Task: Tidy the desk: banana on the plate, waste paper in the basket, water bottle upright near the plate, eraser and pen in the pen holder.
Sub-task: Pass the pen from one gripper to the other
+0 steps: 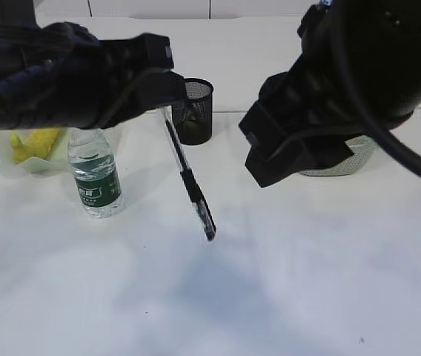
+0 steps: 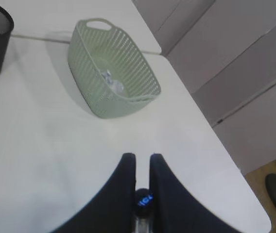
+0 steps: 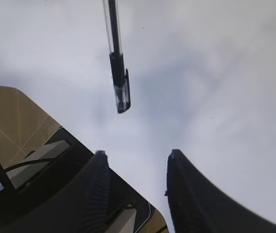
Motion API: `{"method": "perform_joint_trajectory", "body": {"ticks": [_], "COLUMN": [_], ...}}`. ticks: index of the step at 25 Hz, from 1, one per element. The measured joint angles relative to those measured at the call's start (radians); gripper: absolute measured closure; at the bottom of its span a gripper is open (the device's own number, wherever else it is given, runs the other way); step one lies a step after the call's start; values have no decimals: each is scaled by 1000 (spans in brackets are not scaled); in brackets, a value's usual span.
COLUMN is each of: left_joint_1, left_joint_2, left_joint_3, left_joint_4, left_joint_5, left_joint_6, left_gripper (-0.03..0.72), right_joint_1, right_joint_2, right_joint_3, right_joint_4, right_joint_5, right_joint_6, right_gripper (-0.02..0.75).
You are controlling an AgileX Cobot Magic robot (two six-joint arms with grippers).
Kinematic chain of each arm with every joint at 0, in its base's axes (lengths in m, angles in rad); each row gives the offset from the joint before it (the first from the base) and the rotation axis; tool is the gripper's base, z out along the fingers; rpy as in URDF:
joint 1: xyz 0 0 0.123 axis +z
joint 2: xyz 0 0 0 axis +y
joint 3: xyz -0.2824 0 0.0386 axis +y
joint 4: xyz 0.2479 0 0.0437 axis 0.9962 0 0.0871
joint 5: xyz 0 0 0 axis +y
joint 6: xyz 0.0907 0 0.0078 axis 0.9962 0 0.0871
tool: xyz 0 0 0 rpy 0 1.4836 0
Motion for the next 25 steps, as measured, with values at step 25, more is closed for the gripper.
{"method": "perform_joint_trajectory", "body": {"ticks": [25], "left_joint_1": [138], "left_joint_2": [-23], "left_joint_3": [-121], "left_joint_4": [-299], "left_joint_5": [-215], "left_joint_6": [0], "left_gripper": [666], "right_joint_1": [0], "right_joint_2": [-18], "right_joint_3": [0], "right_joint_4": [0], "right_joint_5": [6], "right_joint_6": [-64], "right_gripper": [430]}}
